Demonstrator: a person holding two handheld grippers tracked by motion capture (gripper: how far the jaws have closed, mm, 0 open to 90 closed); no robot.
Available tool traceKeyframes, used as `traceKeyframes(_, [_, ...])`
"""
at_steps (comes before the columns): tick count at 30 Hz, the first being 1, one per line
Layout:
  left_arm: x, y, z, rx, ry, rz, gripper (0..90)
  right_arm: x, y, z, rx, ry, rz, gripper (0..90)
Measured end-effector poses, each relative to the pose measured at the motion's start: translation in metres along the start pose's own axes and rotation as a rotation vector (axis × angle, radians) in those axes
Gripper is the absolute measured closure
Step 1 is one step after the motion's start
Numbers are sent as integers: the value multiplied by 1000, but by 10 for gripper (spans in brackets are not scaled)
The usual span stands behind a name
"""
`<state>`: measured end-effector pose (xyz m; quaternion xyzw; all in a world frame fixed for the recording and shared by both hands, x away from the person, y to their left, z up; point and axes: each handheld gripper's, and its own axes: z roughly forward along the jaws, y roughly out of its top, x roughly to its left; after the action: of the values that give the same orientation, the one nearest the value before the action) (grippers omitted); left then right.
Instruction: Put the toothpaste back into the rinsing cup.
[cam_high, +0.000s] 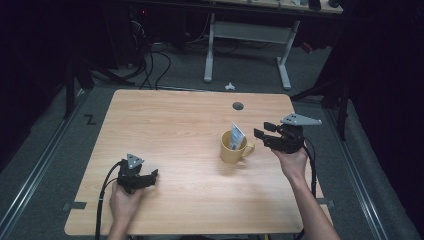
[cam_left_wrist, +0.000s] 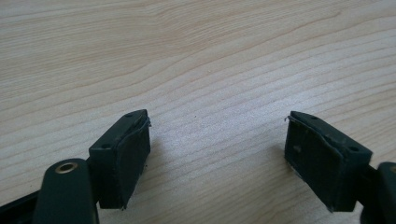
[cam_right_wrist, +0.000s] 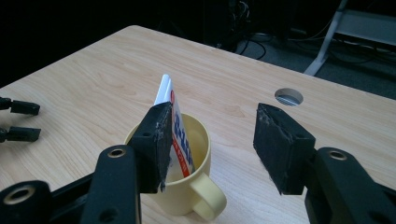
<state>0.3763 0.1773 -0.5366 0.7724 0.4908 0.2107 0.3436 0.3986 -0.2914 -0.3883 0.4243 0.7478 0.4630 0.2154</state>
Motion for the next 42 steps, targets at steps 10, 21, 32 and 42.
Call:
traceKeyframes(10, [0, 0, 0, 0, 0, 0, 227, -4, -5, -7, -6, -10, 7, 476])
traceKeyframes(21, [0, 0, 0, 0, 0, 0, 227, -7, -11, -15, -10, -18, 19, 477])
traceKeyframes(32, [0, 0, 0, 0, 0, 0, 227, -9, -13, -17, -8, -25, 17, 479])
traceKeyframes(42, [0, 0, 0, 0, 0, 0, 227, -14, -19, -21, -7, -35, 33, 480])
